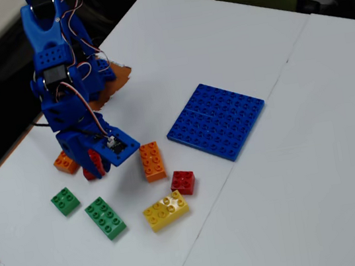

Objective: Pick up the 2x4 green block and go up the 8x8 blue block.

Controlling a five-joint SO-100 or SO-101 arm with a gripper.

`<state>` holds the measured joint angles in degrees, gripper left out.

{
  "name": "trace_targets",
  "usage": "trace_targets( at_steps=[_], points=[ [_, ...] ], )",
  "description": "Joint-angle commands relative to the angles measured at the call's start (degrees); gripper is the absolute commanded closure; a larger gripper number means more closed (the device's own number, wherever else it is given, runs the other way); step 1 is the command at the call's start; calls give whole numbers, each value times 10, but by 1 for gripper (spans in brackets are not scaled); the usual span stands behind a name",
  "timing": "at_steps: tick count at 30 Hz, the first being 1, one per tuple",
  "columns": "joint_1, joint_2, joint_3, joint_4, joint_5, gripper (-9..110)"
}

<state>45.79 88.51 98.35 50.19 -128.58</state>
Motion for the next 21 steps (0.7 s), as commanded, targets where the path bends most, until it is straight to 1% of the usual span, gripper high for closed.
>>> trace_targets(
  at_steps=[1, 4, 9, 15, 21],
  points=[
    [18, -52, -134, 51, 9, 81],
    [28, -103, -242, 121, 16, 80],
    [44, -151, -276, 86, 11, 78],
    [63, -249, -398, 86, -21, 78],
    [65, -299, -430, 54, -17, 78]
  ],
)
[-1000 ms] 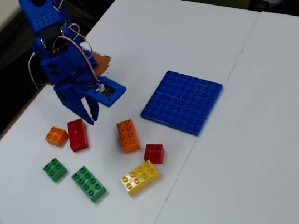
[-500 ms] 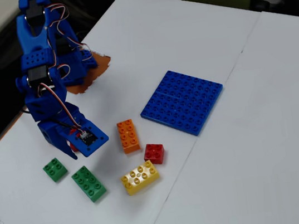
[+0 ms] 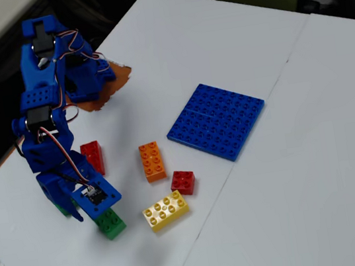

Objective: Pick up the 2x4 green block and go up the 8x8 blue block.

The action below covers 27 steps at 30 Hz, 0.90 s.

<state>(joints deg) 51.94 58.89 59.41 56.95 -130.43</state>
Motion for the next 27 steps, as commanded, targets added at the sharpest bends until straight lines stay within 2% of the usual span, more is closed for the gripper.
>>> trace_targets(
  at_steps=[1, 13, 27],
  points=[
    [3, -8, -44, -14, 4, 78],
    [-11, -40, -44, -40, 31, 77],
    [-21, -32, -42, 5, 53, 75]
  ],
)
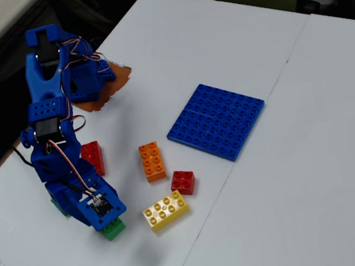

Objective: Pick up the 2x4 green block and go up the 8x8 blue block.

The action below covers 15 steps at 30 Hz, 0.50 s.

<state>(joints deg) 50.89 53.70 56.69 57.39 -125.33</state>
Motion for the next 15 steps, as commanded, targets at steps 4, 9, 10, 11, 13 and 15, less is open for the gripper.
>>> trace_targets(
  at_steps=[4, 9, 10, 11, 13, 15],
  points=[
    [-11, 12, -16, -4, 7, 77],
    [-13, 4, -16, -11, 22, 92],
    [-14, 1, -16, -13, 26, 93],
    [-15, -3, -16, -15, 32, 94],
    [-18, -8, -16, -18, 40, 96],
    [-19, -9, -16, -18, 47, 97]
  ],
)
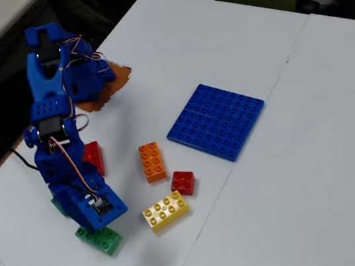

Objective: Pick up the 2x4 green block and go up the 8x8 blue block.

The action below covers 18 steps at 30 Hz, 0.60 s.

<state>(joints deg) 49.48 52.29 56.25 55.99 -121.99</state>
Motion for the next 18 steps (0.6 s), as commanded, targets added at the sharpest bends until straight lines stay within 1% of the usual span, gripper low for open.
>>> trace_targets(
  at_steps=[1, 4, 5, 6, 7, 9, 13, 18],
  points=[
    [-6, 7, -12, -2, 18, 97],
    [-7, 14, -12, 5, 14, 95],
    [-5, 16, -12, 5, 11, 90],
    [-4, 18, -12, 10, 7, 82],
    [-4, 24, -12, 16, 5, 77],
    [-1, 39, -21, 42, -4, 62],
    [14, 42, -122, 156, -37, 58],
    [59, 9, -190, 177, -134, 57]
  ],
)
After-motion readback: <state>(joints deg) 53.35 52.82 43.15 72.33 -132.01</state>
